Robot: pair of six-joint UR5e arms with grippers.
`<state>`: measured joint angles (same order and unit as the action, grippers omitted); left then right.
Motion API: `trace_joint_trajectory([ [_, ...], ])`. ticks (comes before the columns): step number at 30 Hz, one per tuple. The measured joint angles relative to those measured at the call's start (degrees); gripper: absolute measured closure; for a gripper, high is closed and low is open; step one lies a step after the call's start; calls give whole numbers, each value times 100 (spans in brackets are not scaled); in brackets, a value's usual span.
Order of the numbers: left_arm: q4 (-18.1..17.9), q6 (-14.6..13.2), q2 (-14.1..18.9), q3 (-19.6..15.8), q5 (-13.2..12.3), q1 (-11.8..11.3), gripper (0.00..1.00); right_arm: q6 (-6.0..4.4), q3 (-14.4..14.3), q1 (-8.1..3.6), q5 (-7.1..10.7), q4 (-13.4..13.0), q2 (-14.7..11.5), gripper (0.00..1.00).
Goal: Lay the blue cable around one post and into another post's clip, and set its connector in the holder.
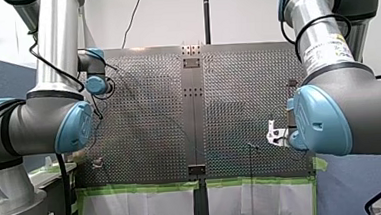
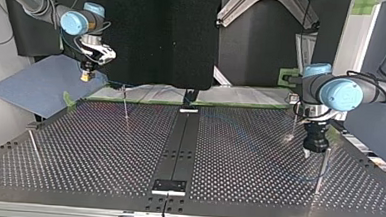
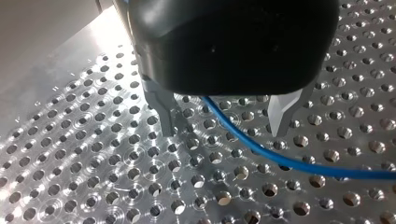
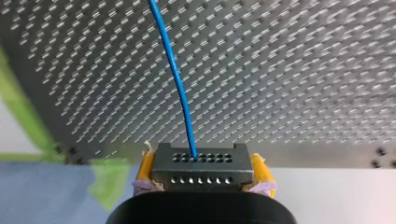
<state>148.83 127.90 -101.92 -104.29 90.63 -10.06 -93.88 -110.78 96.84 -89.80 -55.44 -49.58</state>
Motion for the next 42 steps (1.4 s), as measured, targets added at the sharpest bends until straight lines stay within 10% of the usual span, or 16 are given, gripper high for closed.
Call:
trace_joint_trajectory([
  [28,627,549,2,-34,16,-359,0,-5,-1,3,-22,-82,232,83],
  [42,2,1015,2,-678,-586,-617,0,-27,4,47,10,-110,232,83],
])
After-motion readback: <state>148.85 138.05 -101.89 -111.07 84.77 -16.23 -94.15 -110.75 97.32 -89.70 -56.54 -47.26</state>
